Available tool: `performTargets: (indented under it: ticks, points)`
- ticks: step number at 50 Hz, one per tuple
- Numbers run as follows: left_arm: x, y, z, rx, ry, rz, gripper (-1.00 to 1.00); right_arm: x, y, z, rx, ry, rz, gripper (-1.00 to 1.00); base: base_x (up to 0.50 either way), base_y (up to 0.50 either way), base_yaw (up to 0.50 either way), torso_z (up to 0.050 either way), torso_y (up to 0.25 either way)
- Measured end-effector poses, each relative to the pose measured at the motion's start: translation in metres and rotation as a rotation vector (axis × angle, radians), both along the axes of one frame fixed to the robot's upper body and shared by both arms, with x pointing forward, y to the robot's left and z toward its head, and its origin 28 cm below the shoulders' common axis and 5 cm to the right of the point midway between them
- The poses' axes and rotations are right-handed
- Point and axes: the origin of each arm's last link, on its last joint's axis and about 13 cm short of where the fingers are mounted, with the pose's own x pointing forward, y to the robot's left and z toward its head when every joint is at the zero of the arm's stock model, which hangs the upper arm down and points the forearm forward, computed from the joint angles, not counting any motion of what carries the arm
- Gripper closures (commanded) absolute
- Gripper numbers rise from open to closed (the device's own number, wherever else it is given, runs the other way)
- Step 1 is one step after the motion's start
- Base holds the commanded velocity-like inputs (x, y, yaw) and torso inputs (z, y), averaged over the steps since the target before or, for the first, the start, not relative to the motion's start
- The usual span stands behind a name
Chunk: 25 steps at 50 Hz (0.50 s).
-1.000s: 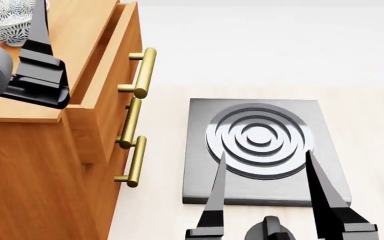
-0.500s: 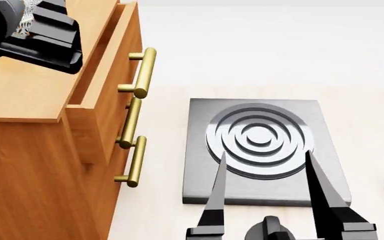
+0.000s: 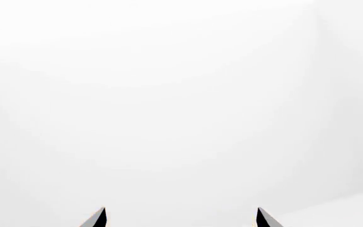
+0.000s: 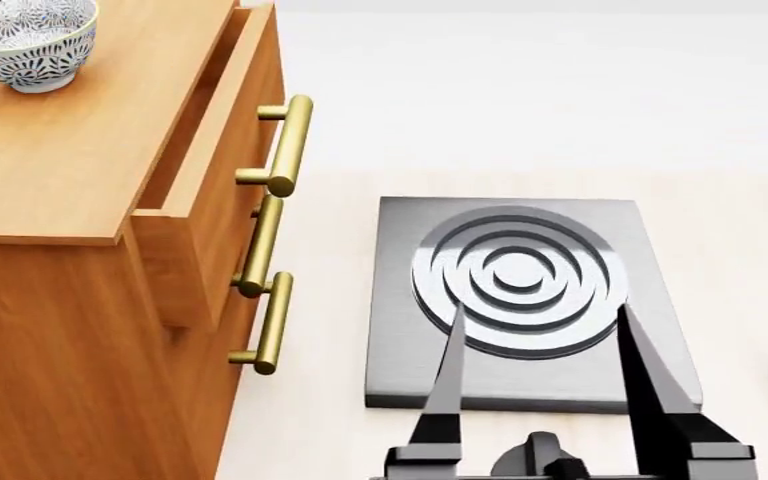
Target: Pick the akita bowl on the wooden cabinet and place it on the plate.
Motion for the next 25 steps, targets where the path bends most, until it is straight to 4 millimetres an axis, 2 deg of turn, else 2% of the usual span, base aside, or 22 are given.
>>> performTargets:
  ticks: [9, 25]
  points:
    - [0.017, -0.004, 0.018, -0.015, 0.043, 0.004, -1.00, 0.001, -0.001, 0.000, 0.006, 0.003, -0.003, -1.00, 0.00, 0.00, 0.00, 0.000, 0.000]
    - [0.054, -0.017, 0.062, -0.003, 0.125, -0.009, -1.00, 0.000, -0.003, 0.001, 0.014, -0.002, -0.009, -1.00, 0.00, 0.00, 0.00, 0.000, 0.000]
